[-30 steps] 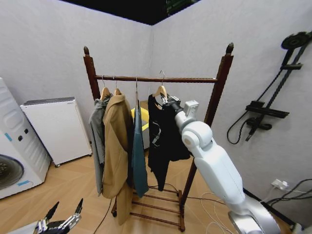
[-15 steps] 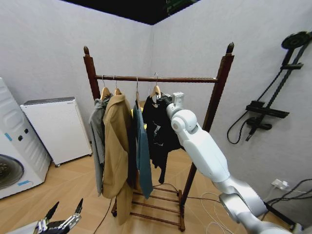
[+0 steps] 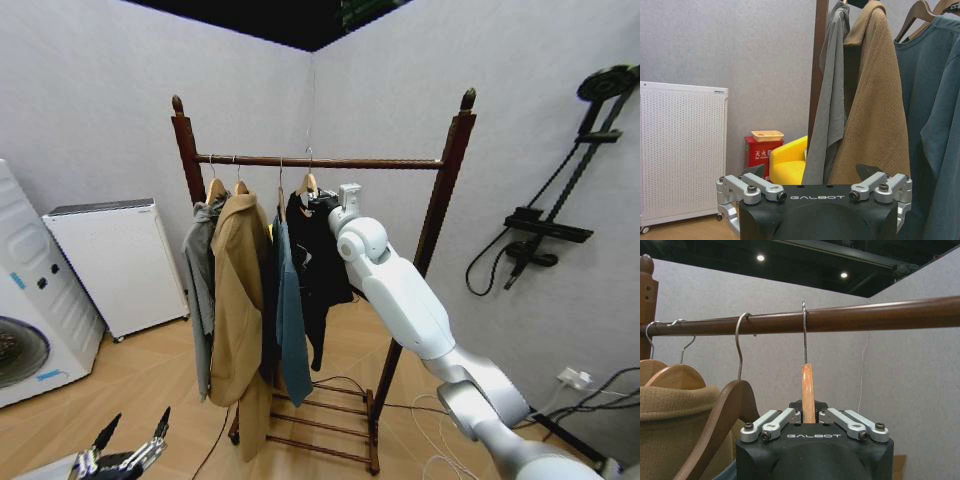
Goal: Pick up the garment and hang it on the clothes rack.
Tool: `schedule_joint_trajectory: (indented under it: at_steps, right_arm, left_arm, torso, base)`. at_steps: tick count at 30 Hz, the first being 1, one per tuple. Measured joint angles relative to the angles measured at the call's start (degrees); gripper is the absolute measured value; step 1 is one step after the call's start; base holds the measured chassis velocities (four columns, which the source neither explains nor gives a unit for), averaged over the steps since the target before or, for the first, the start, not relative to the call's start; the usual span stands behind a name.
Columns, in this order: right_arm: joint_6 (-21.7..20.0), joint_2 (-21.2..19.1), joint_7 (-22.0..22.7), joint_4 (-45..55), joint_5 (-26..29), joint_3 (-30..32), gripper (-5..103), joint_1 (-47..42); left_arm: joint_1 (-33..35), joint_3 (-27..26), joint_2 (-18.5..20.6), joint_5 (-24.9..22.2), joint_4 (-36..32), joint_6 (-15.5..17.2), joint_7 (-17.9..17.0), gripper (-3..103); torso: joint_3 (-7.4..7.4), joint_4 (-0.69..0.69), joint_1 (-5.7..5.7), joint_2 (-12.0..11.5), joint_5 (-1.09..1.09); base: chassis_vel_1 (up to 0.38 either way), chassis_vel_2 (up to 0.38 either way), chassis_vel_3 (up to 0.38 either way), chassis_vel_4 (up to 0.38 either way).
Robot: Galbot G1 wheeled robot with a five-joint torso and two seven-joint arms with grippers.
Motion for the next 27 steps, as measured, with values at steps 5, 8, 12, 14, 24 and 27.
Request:
schedule_joint_trajectory:
  at_steps: [5, 8, 12, 14, 24, 27]
  right_arm:
    - [0.33, 0.88, 0.30, -1.26, -1.04, -0.24, 10, -0.23]
    - [0.72, 1.29, 0.49, -1.45, -1.06, -0.50, 10, -0.08]
    - [0.65, 1.76, 1.18, -1.49, -0.49, -0.55, 10, 0.71]
    - [0.18, 1.85, 1.64, -1.48, -0.03, -0.92, 10, 1.13]
    - [-1.08, 1.44, -0.01, -0.59, -0.08, -0.61, 19, -0.75]
    - [-0.14, 0.98, -0.18, 0.61, 0.20, -0.27, 35, -1.20]
  left_arm:
    - [0.00, 0.00, 0.00, 0.00, 0.00, 0.00, 0.00, 100]
    - [0.00, 0.00, 0.00, 0.00, 0.00, 0.00, 0.00, 100]
    - [0.00, 0.00, 0.00, 0.00, 0.00, 0.00, 0.00, 100]
    - [0.00, 0.00, 0.00, 0.00, 0.00, 0.00, 0.00, 100]
    - [0.00, 0.00, 0.00, 0.00, 0.00, 0.00, 0.00, 100]
    - [0.00, 0.00, 0.00, 0.00, 0.00, 0.00, 0.00, 100]
  torso:
    - [0.00, 0.00, 0.00, 0.00, 0.01]
    - [0.00, -0.01, 0.00, 0.00, 0.01]
    - [0.00, 0.00, 0.00, 0.00, 0.01]
    - [0.00, 0.00, 0.00, 0.00, 0.00]
    - [0.00, -0.01, 0.01, -0.01, 0.01]
    - [0.00, 0.00, 0.00, 0.00, 0.01]
  base:
    - [0.000, 0.000, 0.000, 0.000]
    - [0.000, 0.000, 0.000, 0.000]
    - [0.000, 0.000, 0.000, 0.000]
    - [0.000, 0.000, 0.000, 0.000]
    - [0.000, 0.000, 0.000, 0.000]
    - [0.000, 0.000, 0.000, 0.000]
